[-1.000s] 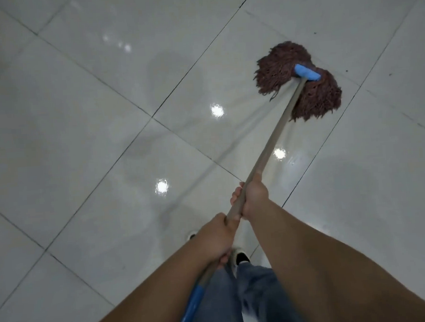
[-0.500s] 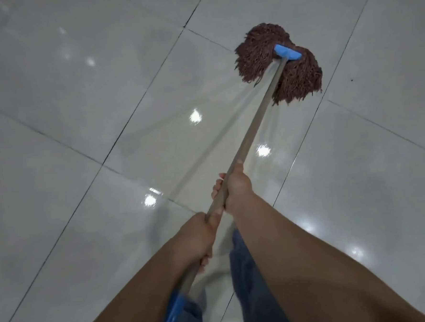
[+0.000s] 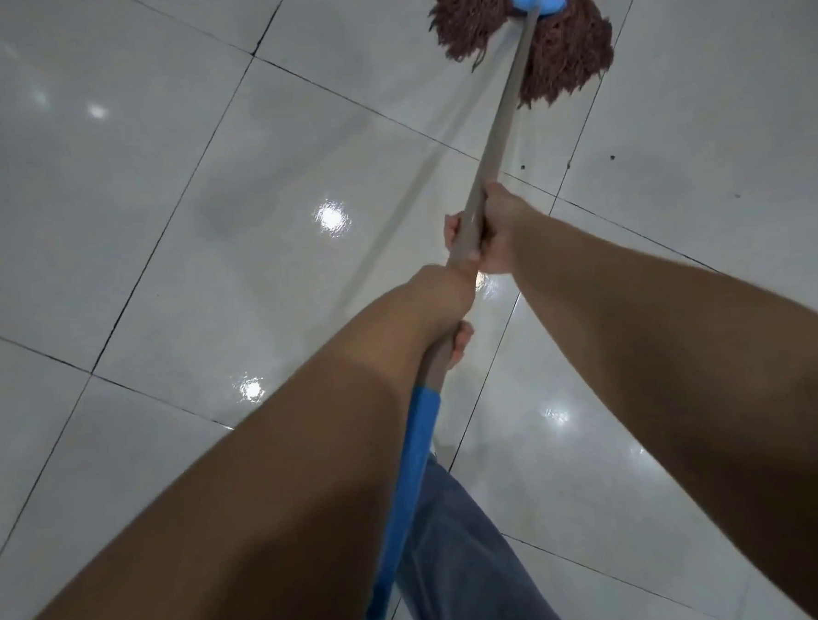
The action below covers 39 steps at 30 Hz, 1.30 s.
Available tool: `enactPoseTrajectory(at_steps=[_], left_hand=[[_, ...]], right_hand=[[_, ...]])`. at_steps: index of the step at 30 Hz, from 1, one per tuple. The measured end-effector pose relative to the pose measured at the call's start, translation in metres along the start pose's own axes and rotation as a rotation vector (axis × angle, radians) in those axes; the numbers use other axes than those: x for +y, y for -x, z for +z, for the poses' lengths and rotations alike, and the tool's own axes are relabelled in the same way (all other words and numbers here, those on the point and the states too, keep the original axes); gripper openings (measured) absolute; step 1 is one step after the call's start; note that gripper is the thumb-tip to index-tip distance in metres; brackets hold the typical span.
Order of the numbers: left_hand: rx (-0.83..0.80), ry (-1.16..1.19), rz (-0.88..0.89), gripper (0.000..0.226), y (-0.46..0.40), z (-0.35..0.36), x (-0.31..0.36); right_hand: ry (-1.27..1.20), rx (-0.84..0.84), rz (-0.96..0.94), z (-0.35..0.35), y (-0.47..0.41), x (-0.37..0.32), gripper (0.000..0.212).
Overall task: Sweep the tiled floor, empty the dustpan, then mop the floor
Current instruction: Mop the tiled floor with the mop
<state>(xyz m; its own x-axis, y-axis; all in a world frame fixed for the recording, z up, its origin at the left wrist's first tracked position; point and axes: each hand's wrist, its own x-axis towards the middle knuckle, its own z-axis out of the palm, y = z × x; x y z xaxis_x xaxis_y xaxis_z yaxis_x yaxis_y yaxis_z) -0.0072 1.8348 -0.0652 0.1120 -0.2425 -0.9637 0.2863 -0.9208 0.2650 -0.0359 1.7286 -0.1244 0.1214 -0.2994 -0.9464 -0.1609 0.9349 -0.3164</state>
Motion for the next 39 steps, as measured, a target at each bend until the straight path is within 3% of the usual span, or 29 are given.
enactPoseTrajectory(at_steps=[6, 11, 15, 19, 23, 26, 29, 32, 39], left_hand=[[-0.107, -0.03, 0.022, 0.042, 0.029, -0.006, -0.11], [-0.132, -0.07, 0.01, 0.042, 0.077, -0.027, -0.224], [-0.136, -0.102, -0.017, 0.044, 0.126, -0.033, -0.358], [-0.118, -0.12, -0.084, 0.043, 0.191, -0.033, -0.534], [-0.07, -0.034, -0.318, 0.053, 0.283, -0.03, -0.706], [-0.02, -0.011, -0.492, 0.06, 0.356, -0.02, -0.792], [0.037, -0.068, -0.539, 0.066, 0.399, -0.008, -0.83], [0.087, -0.11, -0.505, 0.069, 0.404, -0.001, -0.824], [0.102, -0.193, -0.429, 0.07, 0.321, -0.006, -0.693]], right_hand=[[-0.145, -0.044, -0.011, -0.023, 0.012, 0.068, 0.055], [0.068, -0.004, 0.036, -0.015, 0.048, 0.169, 0.046], [0.032, 0.018, 0.055, -0.016, 0.106, 0.302, 0.047], [0.044, 0.025, 0.163, -0.04, 0.179, 0.471, 0.043], [0.114, 0.008, 0.335, -0.068, 0.272, 0.635, 0.041], [0.181, -0.029, 0.475, -0.089, 0.34, 0.719, 0.046], [0.212, -0.04, 0.575, -0.104, 0.38, 0.756, 0.045], [0.202, -0.037, 0.58, -0.105, 0.382, 0.753, 0.047], [0.091, -0.046, 0.43, -0.095, 0.301, 0.636, 0.05]])
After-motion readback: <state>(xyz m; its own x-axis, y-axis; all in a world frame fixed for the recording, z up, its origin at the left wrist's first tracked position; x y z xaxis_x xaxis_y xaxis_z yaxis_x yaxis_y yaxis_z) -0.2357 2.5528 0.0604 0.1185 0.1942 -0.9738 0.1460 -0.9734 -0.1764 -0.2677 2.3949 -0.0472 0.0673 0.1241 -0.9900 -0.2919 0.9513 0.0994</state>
